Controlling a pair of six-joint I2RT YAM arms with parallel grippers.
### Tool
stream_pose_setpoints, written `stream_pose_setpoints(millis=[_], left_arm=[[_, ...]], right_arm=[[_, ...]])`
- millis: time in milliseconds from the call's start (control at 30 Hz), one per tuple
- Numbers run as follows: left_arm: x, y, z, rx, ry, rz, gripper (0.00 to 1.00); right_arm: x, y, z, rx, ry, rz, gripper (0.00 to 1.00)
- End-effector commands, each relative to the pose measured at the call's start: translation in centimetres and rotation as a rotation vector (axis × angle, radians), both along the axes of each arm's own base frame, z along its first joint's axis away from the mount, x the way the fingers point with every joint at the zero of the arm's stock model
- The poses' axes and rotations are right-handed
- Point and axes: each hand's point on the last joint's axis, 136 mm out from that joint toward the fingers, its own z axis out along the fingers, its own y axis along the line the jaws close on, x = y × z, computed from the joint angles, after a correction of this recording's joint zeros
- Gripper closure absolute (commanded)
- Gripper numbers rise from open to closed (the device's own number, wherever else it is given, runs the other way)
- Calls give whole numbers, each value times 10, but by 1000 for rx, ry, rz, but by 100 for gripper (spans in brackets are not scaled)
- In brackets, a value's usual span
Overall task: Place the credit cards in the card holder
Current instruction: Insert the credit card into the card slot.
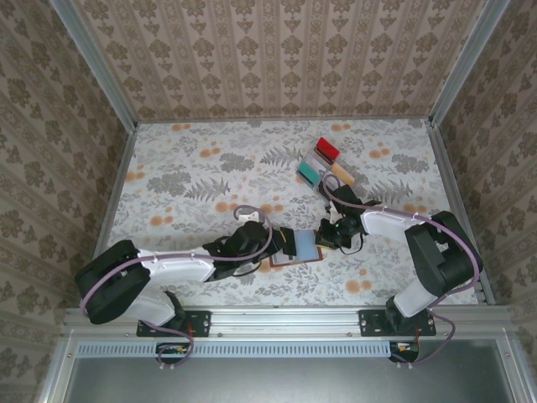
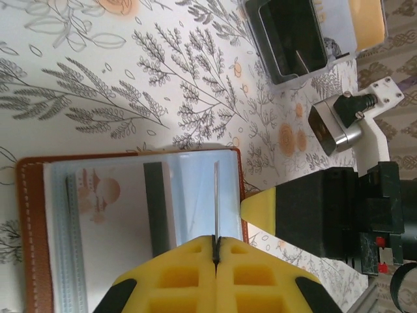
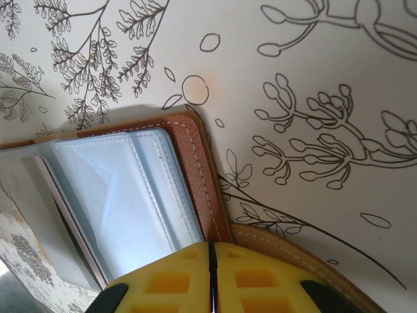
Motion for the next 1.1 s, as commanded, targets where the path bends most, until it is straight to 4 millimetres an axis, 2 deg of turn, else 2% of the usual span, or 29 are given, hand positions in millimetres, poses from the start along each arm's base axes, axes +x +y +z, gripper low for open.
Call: stream_pose_setpoints(millis=[0, 400, 567, 833, 1067], left_arm=[[3, 10, -18, 67, 13, 7, 100], [4, -24, -49, -68, 84, -18, 100], [2, -28, -57, -85, 108, -17, 100], [-6, -31, -59, -75, 147, -37, 100], [-12, -26, -62, -69, 160, -42, 100]], right_arm=[[-19, -17, -29, -104, 88, -21, 90], [-21, -17, -32, -104, 102, -18, 90], [-20, -16, -31, -104, 101, -17, 90], [-18, -15, -30, -105, 100, -22, 90], [-18, -16, -29, -109, 100, -23, 90]])
